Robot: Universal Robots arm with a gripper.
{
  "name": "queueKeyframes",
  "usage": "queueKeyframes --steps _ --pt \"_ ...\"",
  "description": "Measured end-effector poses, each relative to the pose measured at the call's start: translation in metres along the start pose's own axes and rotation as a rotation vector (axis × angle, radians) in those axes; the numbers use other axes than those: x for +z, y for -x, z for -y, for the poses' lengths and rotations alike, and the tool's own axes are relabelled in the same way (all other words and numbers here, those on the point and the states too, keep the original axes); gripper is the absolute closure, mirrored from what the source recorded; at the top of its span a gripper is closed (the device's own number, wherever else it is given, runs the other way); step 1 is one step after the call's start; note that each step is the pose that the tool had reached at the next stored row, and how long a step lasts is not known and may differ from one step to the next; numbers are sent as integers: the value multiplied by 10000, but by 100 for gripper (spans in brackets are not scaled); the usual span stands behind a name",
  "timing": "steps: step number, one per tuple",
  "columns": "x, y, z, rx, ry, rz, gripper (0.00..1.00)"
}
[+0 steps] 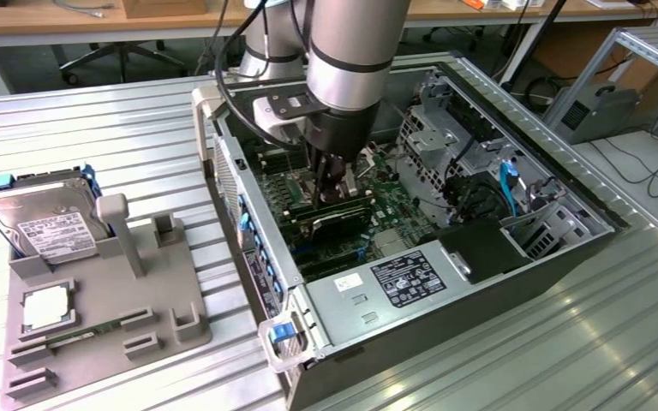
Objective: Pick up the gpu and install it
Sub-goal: 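Press down on the gpu until it lock into place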
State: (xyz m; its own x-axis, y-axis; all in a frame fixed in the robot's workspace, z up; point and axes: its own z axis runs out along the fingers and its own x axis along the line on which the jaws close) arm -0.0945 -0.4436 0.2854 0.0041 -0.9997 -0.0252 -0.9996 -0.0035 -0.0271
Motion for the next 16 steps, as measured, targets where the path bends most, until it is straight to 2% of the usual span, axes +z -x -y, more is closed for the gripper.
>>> queueKeyframes --steps 10,16 --pt "90 -3 -2 0 -2 3 89" --pt "91 -16 -3 0 -2 3 89"
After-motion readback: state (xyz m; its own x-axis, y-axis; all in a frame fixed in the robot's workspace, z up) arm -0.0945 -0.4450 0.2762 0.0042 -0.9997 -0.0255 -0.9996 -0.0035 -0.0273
